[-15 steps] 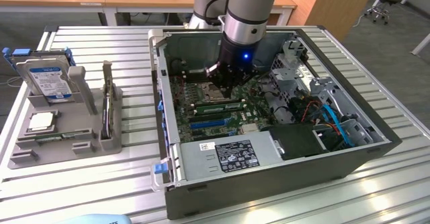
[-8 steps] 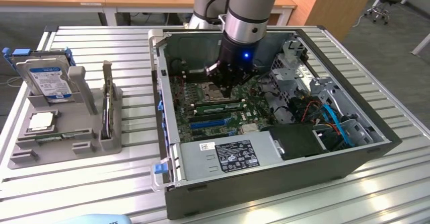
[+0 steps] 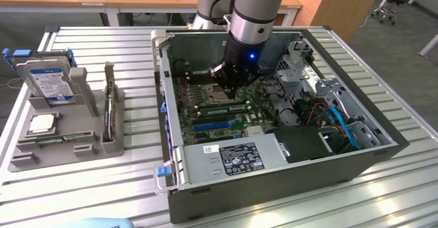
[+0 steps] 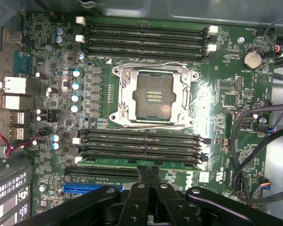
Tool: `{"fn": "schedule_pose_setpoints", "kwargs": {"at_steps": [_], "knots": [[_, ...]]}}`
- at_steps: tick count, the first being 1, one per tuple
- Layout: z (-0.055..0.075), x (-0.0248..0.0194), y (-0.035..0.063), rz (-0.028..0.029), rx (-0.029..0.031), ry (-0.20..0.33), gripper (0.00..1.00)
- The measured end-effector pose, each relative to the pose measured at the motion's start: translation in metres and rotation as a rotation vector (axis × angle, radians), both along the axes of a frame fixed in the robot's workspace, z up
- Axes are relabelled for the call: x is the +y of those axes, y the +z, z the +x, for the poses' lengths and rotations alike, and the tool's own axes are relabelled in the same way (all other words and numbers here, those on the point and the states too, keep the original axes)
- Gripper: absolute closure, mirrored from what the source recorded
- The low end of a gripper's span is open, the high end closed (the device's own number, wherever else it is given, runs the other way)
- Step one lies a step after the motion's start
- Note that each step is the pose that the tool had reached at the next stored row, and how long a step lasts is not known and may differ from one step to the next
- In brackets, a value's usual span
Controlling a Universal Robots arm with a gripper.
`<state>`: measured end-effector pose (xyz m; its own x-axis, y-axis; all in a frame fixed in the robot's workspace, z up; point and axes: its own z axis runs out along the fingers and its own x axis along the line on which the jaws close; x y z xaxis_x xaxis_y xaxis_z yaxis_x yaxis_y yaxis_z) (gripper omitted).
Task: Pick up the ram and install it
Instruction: 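Press down the ram until it locks into place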
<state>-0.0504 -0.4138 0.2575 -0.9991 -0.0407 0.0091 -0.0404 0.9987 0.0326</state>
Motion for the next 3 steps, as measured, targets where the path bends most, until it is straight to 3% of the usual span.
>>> {"fn": "schedule_pose_setpoints", "kwargs": {"at_steps": [3], "knots": [[0.0000, 0.0000, 0.0000, 0.0000, 0.0000, 0.000, 0.90]]}}
